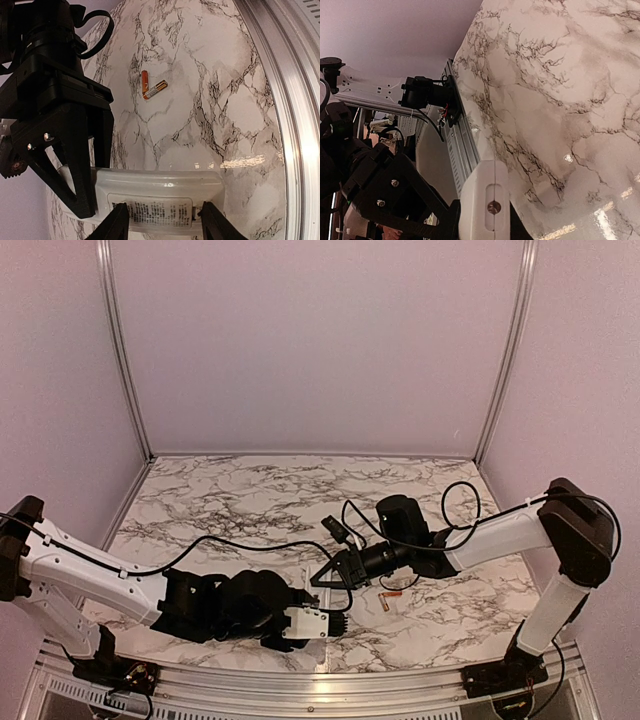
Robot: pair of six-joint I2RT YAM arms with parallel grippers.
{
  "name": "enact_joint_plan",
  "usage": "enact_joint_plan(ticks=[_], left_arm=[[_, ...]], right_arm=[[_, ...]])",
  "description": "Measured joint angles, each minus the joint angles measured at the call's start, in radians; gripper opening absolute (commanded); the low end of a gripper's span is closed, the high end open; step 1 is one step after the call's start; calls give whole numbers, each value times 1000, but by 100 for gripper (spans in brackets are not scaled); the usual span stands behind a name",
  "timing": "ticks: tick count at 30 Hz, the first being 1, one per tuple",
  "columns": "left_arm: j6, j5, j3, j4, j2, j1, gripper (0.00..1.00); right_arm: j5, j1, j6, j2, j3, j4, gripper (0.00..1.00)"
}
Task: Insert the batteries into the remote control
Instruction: Remove the battery cover from the remote control.
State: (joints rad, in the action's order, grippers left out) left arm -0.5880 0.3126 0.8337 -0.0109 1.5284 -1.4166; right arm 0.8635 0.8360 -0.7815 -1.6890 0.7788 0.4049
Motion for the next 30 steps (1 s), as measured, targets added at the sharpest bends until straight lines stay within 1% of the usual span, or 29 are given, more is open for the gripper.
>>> enact_joint_plan(ticks=[9,21,30], left_arm=[[-3,24,-6,-11,4,-2,51],[-34,122,-57,-89,6,-23,42],[-51,148,-93,-130,-27,-24,42]], right_arm=[[2,3,-3,-5,0,14,0],[-12,3,-33,-40,-6,88,0],[-15,-4,-50,-45,-6,118,0]])
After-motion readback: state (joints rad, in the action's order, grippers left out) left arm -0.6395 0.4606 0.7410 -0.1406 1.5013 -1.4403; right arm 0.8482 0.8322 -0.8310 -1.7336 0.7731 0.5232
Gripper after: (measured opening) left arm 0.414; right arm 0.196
